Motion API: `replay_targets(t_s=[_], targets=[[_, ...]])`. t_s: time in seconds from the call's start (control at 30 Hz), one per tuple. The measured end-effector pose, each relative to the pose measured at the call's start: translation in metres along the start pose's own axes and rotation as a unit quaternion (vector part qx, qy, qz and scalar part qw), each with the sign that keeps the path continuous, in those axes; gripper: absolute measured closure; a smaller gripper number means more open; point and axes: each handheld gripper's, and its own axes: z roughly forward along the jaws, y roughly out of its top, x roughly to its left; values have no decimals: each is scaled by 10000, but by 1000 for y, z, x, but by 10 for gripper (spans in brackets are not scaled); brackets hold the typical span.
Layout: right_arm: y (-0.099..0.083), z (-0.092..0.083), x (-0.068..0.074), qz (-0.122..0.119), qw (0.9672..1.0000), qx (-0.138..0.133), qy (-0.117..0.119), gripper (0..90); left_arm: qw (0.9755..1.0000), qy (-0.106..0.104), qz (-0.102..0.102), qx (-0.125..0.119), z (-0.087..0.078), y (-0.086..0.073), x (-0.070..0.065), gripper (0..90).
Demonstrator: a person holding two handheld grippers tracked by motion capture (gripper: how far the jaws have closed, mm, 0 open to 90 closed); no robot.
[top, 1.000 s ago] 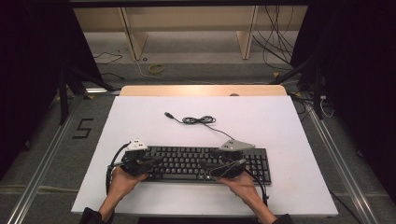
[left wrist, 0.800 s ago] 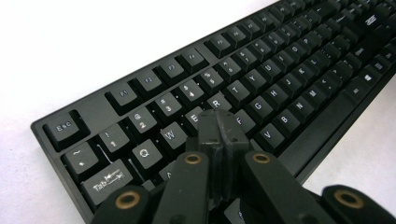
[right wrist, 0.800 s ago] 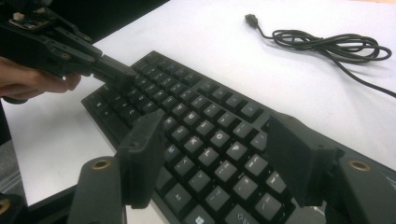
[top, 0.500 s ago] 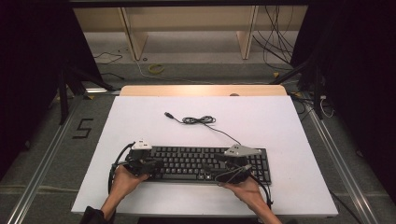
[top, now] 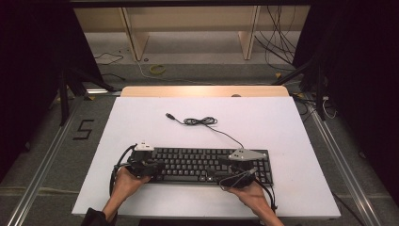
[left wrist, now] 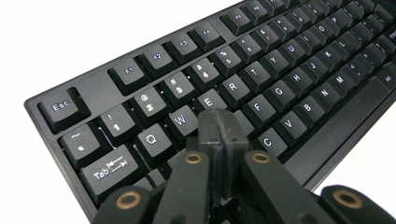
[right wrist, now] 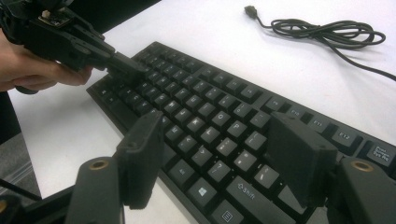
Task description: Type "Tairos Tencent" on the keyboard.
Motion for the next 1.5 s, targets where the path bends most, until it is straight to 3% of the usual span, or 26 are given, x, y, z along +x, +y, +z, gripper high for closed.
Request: replay_targets(t_s=[0.4,0.63,0.8,1.03,1.5], targets=[[-1,-1,-1,22,10000,-11,-19,369,9990,-82,-189,-397,-12,1,2,854],[-1,0,-1,13,10000,11,0,365,9978,-204,-289,-564,-17,1,4,728],[0,1,1,18,10000,11,21,364,9960,-345,-348,-750,-21,0,3,614],[1,4,3,-3,10000,15,63,363,9934,-386,-456,-980,-27,-1,2,464],[6,13,10,-40,9998,55,168,367,9893,-411,-477,-1316,-36,-4,3,358]])
